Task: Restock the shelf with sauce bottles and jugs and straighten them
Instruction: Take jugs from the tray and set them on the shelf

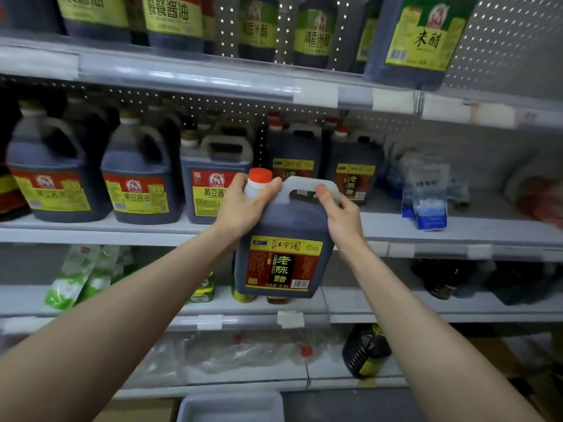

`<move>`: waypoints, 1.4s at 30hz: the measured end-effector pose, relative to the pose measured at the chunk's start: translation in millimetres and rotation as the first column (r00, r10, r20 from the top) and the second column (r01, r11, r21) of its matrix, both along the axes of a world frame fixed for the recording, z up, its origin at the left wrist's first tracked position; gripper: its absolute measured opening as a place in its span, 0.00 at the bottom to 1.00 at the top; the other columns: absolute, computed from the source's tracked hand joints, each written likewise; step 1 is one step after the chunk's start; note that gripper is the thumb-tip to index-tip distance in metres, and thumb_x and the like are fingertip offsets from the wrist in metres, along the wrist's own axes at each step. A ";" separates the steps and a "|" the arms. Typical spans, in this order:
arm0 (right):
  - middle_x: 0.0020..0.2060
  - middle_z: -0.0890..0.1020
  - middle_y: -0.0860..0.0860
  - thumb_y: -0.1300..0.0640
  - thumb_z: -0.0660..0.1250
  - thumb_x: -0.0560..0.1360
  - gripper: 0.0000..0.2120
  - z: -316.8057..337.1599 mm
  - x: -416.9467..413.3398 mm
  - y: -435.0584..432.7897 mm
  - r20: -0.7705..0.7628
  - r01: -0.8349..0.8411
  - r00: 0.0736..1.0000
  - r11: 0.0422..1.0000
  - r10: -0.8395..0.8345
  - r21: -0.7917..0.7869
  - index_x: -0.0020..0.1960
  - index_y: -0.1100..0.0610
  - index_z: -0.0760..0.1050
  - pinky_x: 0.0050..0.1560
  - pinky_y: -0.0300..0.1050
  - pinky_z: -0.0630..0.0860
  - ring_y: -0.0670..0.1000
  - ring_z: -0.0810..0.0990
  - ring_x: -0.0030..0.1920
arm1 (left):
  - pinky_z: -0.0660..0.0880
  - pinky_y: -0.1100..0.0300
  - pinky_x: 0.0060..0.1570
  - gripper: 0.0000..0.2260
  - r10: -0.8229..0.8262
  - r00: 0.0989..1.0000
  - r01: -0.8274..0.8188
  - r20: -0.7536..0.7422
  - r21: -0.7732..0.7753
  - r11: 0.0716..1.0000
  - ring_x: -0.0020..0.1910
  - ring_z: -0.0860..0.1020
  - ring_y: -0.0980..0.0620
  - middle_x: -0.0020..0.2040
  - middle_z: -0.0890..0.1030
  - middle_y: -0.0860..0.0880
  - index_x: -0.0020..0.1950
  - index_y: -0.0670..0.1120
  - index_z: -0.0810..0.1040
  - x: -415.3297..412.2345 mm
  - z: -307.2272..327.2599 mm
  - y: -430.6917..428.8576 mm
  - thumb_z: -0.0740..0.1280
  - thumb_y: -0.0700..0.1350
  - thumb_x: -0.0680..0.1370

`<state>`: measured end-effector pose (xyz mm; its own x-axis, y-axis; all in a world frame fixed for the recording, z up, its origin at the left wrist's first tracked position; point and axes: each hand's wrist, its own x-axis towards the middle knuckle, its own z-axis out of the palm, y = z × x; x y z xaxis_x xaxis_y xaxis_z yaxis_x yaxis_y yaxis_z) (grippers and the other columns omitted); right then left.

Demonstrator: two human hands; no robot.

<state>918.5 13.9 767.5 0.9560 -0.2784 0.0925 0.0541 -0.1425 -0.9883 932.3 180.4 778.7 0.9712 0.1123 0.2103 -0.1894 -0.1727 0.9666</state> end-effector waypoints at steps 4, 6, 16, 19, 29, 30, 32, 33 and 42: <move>0.48 0.84 0.53 0.35 0.69 0.69 0.21 18.5 16.7 -17.6 0.032 -0.012 0.999 0.999 0.013 -0.029 0.48 0.52 0.80 0.58 0.59 0.77 0.54 0.82 0.50 | 0.73 0.63 0.40 0.18 -0.019 1.000 0.019 -0.009 -0.014 1.000 0.43 0.78 0.56 0.44 0.79 0.53 0.53 0.47 0.73 20.4 7.2 -17.9 0.71 0.57 0.73; 0.49 0.84 0.54 0.37 0.68 0.72 0.22 21.8 34.2 -25.1 0.043 -0.016 0.999 0.999 0.017 -0.036 0.52 0.55 0.79 0.58 0.58 0.77 0.54 0.82 0.51 | 0.71 0.64 0.38 0.17 -0.007 1.000 0.007 0.004 0.001 1.000 0.42 0.77 0.58 0.44 0.79 0.54 0.53 0.47 0.73 34.5 11.6 -24.5 0.70 0.57 0.74; 0.47 0.84 0.51 0.37 0.69 0.70 0.17 27.1 130.4 -52.9 0.070 -0.080 0.994 0.996 0.083 -0.050 0.47 0.50 0.78 0.58 0.56 0.77 0.53 0.82 0.50 | 0.77 0.53 0.51 0.14 0.088 0.995 -0.088 0.040 -0.012 0.996 0.46 0.80 0.52 0.46 0.80 0.50 0.48 0.50 0.72 116.2 12.0 -51.0 0.70 0.58 0.73; 0.57 0.82 0.53 0.30 0.70 0.63 0.39 21.4 150.5 -53.6 0.056 -0.076 0.995 0.996 0.078 -0.036 0.63 0.56 0.75 0.64 0.56 0.73 0.55 0.79 0.58 | 0.77 0.48 0.56 0.14 0.105 0.994 -0.104 0.041 -0.021 0.994 0.49 0.80 0.50 0.48 0.81 0.49 0.48 0.52 0.72 135.1 7.9 -53.5 0.71 0.58 0.73; 0.64 0.76 0.54 0.39 0.68 0.73 0.32 8.1 183.5 -61.6 -0.026 -0.040 0.999 0.999 0.039 -0.033 0.71 0.54 0.67 0.64 0.48 0.68 0.56 0.73 0.65 | 0.75 0.53 0.58 0.17 0.117 0.993 -0.115 0.034 -0.043 0.992 0.53 0.79 0.48 0.52 0.80 0.46 0.58 0.48 0.71 161.6 -3.6 -62.6 0.70 0.54 0.75; 0.65 0.75 0.54 0.39 0.67 0.73 0.32 8.7 185.2 -61.2 -0.033 -0.044 0.999 0.999 0.043 -0.029 0.72 0.54 0.67 0.62 0.48 0.68 0.57 0.73 0.65 | 0.75 0.54 0.58 0.18 0.123 0.992 -0.121 0.035 -0.045 0.992 0.54 0.79 0.48 0.53 0.80 0.47 0.60 0.47 0.71 162.8 -3.9 -62.9 0.69 0.54 0.75; 0.67 0.74 0.54 0.40 0.66 0.74 0.32 9.4 188.1 -60.6 -0.043 -0.057 0.998 0.998 0.056 -0.021 0.73 0.54 0.66 0.60 0.46 0.67 0.57 0.72 0.65 | 0.73 0.55 0.58 0.20 0.129 0.991 -0.128 0.029 -0.048 0.991 0.54 0.78 0.49 0.54 0.79 0.47 0.63 0.45 0.71 163.8 -5.9 -63.4 0.69 0.54 0.76; 0.67 0.73 0.54 0.40 0.66 0.74 0.32 10.4 188.2 -60.7 -0.045 -0.061 0.997 0.998 0.060 -0.024 0.73 0.53 0.65 0.59 0.45 0.66 0.57 0.72 0.65 | 0.73 0.56 0.58 0.21 0.131 0.991 -0.129 0.027 -0.051 0.990 0.54 0.78 0.49 0.54 0.79 0.47 0.64 0.45 0.70 163.8 -7.6 -63.9 0.68 0.54 0.76; 0.60 0.79 0.54 0.36 0.66 0.72 0.37 -12.3 175.2 -65.3 -0.123 -0.190 0.975 0.982 0.187 -0.015 0.73 0.54 0.63 0.54 0.49 0.76 0.52 0.79 0.54 | 0.75 0.60 0.49 0.27 0.064 0.995 -0.076 -0.071 -0.189 0.979 0.53 0.78 0.53 0.56 0.77 0.49 0.69 0.47 0.66 150.8 -33.6 -66.0 0.69 0.56 0.75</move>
